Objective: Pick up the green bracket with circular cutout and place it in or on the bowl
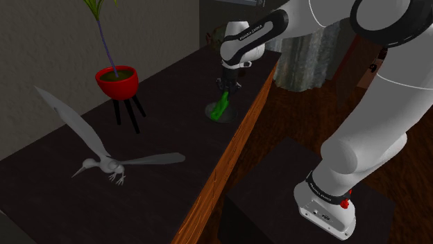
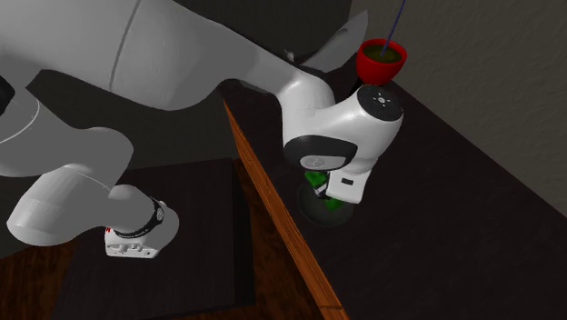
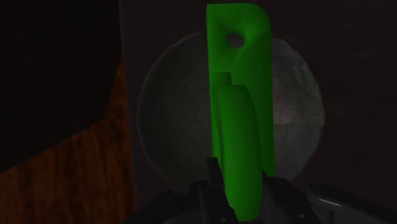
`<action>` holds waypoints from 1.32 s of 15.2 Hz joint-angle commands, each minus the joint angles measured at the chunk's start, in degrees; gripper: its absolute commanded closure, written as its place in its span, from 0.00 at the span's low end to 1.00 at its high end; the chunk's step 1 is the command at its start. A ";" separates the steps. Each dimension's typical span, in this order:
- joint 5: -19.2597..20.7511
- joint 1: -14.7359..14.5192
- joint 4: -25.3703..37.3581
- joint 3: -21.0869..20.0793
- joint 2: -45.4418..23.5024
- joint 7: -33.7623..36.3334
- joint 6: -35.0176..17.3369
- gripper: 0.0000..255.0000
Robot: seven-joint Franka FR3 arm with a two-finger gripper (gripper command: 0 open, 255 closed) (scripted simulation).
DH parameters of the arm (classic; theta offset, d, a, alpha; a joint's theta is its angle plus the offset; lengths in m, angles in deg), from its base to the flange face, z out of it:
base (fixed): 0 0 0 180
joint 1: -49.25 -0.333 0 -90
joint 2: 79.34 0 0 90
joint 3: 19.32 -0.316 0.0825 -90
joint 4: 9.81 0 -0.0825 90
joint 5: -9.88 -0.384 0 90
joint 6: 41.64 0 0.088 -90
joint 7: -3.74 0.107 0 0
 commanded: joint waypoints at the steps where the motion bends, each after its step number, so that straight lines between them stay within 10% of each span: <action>1: 0.31 -0.03 -0.51 0.07 -1.04 0.09 -1.57 1.00; 10: 0.59 -0.09 -1.01 0.12 -1.97 0.23 -2.97 1.00; 11: 0.59 -0.09 -1.01 0.12 -1.97 0.23 -2.97 0.00; 20: -0.54 0.33 1.97 0.06 2.03 -0.58 3.91 0.00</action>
